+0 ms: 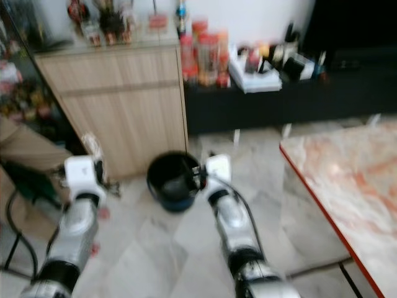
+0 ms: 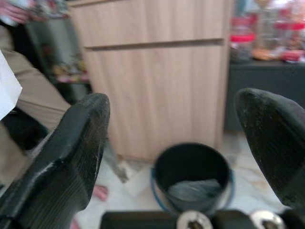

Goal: Picking trash to rubbish bin

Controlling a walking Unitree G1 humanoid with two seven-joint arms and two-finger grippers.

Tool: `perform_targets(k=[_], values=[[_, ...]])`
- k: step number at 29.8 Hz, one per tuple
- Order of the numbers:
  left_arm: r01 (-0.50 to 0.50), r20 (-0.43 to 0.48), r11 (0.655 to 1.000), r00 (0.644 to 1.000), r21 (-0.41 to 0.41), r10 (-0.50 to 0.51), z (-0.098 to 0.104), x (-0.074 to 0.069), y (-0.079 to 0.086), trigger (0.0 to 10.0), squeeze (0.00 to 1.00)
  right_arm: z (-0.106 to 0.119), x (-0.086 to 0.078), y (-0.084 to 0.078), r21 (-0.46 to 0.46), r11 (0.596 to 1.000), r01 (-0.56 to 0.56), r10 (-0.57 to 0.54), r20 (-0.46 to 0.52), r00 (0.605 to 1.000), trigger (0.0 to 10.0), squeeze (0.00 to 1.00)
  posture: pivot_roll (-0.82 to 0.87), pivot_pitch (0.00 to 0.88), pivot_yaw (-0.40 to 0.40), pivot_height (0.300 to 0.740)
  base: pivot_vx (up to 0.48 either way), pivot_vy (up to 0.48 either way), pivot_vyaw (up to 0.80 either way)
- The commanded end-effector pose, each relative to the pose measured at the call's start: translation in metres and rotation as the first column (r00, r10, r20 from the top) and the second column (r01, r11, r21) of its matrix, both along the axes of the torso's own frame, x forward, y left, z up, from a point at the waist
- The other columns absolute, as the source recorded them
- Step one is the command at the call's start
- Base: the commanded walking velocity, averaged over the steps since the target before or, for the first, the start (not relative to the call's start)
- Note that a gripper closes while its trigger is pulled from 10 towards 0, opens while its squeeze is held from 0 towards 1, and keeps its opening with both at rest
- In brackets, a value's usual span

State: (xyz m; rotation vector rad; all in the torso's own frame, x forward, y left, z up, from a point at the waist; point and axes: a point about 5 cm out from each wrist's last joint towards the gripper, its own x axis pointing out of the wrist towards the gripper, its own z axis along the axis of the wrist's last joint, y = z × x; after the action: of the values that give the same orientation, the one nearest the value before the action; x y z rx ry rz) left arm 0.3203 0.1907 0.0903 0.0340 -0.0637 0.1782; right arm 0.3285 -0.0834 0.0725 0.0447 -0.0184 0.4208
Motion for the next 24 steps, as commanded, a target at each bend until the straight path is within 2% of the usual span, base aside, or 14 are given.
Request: perform_targets(k=[1,5,8,10,12,14,19,22,24], values=[[-0.003,0.014,1.000,1.000,-0.002,0.003,0.003,0.001,-0.001,10.0,0.00,0.001,0.002,-0.004,-0.008,1.000,0.007,-0.007,-0.003,1.000,10.0,0.00,0.07,0.000,0.054,0.740,0.000,0.000,0.79],[-0.004,0.005,1.000,1.000,-0.014,0.004,0.000,-0.001,0.000,10.0,0.00,0.000,0.002,-0.004,-0.004,1.000,-0.002,0.001,-0.014,1.000,10.0,0.00,0.07,0.000,0.044,0.740,0.000,0.000,0.71],[0.012,-0.019,0.999,1.000,-0.044,-0.013,-0.006,-0.003,-0.001,10.0,0.00,-0.003,0.001,-0.004,0.013,1.000,0.001,0.000,-0.037,0.999,10.0,0.00,0.07,0.000,0.044,0.740,0.000,0.000,0.00],[0.008,-0.083,0.998,0.996,-0.060,-0.013,-0.018,-0.004,0.001,10.0,0.00,-0.007,0.000,-0.008,0.001,1.000,0.010,-0.010,-0.057,0.998,10.0,0.00,0.07,0.000,0.039,0.740,0.000,0.000,0.00],[0.012,-0.084,0.996,0.996,-0.088,-0.020,-0.023,-0.007,0.005,10.0,0.00,-0.013,-0.002,-0.012,0.004,1.000,0.028,-0.027,-0.087,0.996,10.0,0.00,0.07,0.000,0.040,0.740,0.000,0.000,0.00],[0.018,-0.118,0.997,0.993,-0.077,-0.027,-0.028,-0.009,0.009,10.0,0.00,-0.020,-0.004,-0.018,0.012,0.998,0.060,-0.058,-0.128,0.990,10.0,0.00,0.07,0.000,0.037,0.740,0.000,0.000,0.00],[0.049,-0.218,0.998,0.974,-0.029,-0.055,-0.048,-0.016,0.015,10.0,0.00,-0.043,-0.016,-0.036,0.008,0.990,0.143,-0.136,-0.257,0.957,10.0,0.00,0.06,0.000,0.032,0.740,0.000,0.000,0.00],[0.044,-0.297,0.999,0.954,-0.009,-0.045,-0.062,-0.023,0.021,10.0,0.00,-0.062,-0.028,-0.050,-0.004,0.976,0.216,-0.203,-0.361,0.910,10.0,0.00,0.06,0.000,0.032,0.740,0.000,0.000,0.00],[0.022,-0.331,0.999,0.943,-0.028,-0.030,-0.068,-0.026,0.025,10.0,0.00,-0.072,-0.036,-0.059,-0.016,0.966,0.258,-0.242,-0.409,0.880,10.0,0.00,0.06,0.000,0.031,0.740,0.000,0.000,0.00]])
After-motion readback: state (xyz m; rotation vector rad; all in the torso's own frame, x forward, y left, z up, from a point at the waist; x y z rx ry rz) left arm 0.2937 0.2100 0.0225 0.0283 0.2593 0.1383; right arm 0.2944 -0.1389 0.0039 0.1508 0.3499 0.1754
